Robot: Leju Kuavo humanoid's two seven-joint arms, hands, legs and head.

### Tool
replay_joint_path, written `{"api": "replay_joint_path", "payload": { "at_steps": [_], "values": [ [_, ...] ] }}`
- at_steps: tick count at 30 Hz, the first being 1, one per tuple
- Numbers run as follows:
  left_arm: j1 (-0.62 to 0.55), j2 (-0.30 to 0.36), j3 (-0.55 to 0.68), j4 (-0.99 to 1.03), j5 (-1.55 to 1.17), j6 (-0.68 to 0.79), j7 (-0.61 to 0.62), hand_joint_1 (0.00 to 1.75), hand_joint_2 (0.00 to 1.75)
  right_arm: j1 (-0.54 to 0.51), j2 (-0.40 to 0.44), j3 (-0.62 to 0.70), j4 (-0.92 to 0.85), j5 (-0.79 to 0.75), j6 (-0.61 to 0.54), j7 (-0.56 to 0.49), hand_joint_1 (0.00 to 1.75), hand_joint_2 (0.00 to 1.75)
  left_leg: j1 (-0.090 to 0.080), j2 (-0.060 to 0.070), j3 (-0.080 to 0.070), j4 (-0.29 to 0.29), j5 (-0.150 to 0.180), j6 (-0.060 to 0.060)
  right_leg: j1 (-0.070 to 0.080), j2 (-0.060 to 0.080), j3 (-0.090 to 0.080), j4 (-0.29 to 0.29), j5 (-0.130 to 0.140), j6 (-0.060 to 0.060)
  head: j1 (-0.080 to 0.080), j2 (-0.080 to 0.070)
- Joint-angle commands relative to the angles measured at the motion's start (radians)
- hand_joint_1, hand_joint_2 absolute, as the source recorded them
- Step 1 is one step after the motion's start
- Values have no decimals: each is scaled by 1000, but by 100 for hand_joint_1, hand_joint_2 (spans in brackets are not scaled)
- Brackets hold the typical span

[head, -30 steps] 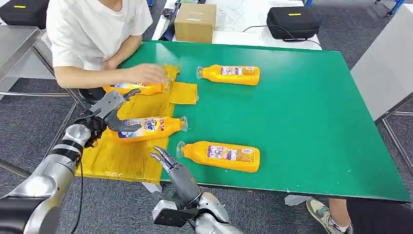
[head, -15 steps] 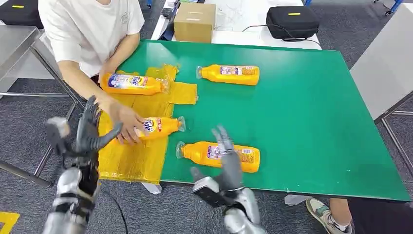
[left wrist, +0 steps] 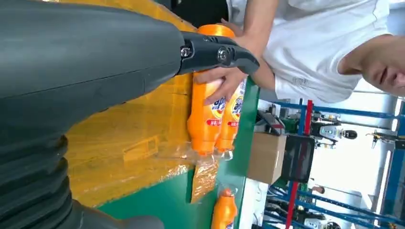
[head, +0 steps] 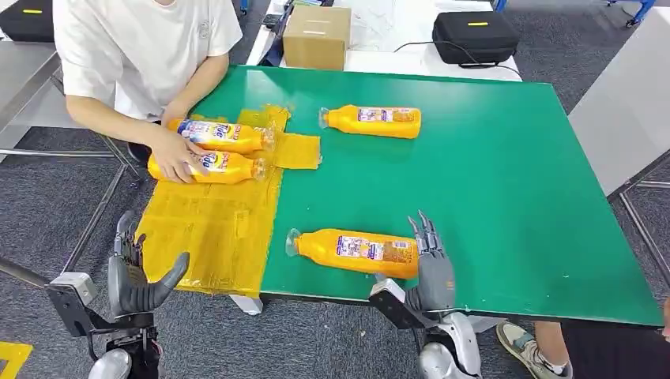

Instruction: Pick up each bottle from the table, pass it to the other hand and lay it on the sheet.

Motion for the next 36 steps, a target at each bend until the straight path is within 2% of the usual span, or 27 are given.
{"api": "replay_joint_path", "payload": {
  "at_steps": [1,3,6,7,8,12,13,15,19,21,22,24,25,28,36],
  "values": [
    [-14,-10,-19,-6,-20,9,-4,0,175,-45,-28,-11,75,-2,38,14,0,175,1,0,5,0,-2,-1,1,0,6,-1,-2,-1,0,0],
    [-46,1,-73,4,-53,29,-11,0,175,-90,-28,-13,142,-50,94,-7,0,175,1,0,5,-1,-2,-1,1,0,5,-1,-2,-1,0,0],
    [-84,19,-127,21,-74,59,0,0,175,-133,-36,15,226,-43,134,-24,0,175,0,-1,1,-1,0,0,0,-1,1,-1,0,0,0,0],
    [-93,24,-137,24,-76,65,1,0,175,-137,-40,29,241,-35,145,-27,0,175,1,-2,5,0,-1,-1,1,-2,6,-1,-2,-1,0,0],
    [-94,29,-143,23,-74,70,3,0,175,-138,-47,45,248,-24,156,-23,0,175,1,-1,3,-1,0,-1,1,-1,4,-1,-1,-1,0,0],
    [-79,36,-161,5,-84,78,2,0,175,-164,-70,84,289,14,201,24,0,175,0,0,3,-1,0,-1,0,0,3,-1,0,-1,0,0],
    [-82,37,-169,8,-88,73,7,0,175,-191,-70,96,321,24,218,38,0,175,1,1,6,-1,-2,-1,1,1,7,-1,-1,-2,0,0],
    [-92,36,-179,17,-89,64,18,0,175,-244,-64,121,386,50,237,62,0,175,0,1,3,-1,-1,-1,0,1,3,-1,0,-1,0,0],
    [-107,35,-189,22,-86,57,26,0,175,-348,-40,165,509,86,269,107,0,175,1,3,6,0,-2,-1,1,3,6,0,-1,-1,0,0],
    [-106,45,-184,23,-8,-15,74,0,175,-410,-34,197,579,102,317,161,0,175,0,2,3,0,0,-1,0,2,3,0,0,-1,0,0],
    [-108,45,-186,17,-81,28,33,0,175,-438,-25,208,610,113,329,195,0,175,1,4,6,0,-2,-1,1,4,5,0,0,-2,0,0],
    [-109,44,-185,13,-84,28,34,0,175,-446,-23,209,616,114,335,200,0,175,0,3,5,0,-1,-1,0,3,4,0,1,-1,0,0],
    [-107,44,-180,13,-23,-30,82,0,175,-466,-21,227,637,135,339,239,0,175,1,3,7,0,-1,-1,1,3,5,0,0,-2,0,0],
    [-102,40,-172,8,-23,-39,77,0,175,-495,-8,241,660,157,334,264,0,175,1,4,8,0,-1,-1,1,2,6,0,1,-3,0,0],
    [-133,46,-181,29,-48,-41,64,0,175,-532,13,245,689,139,376,239,0,175,1,3,7,0,0,-1,1,0,6,0,2,-3,0,0]
  ]
}}
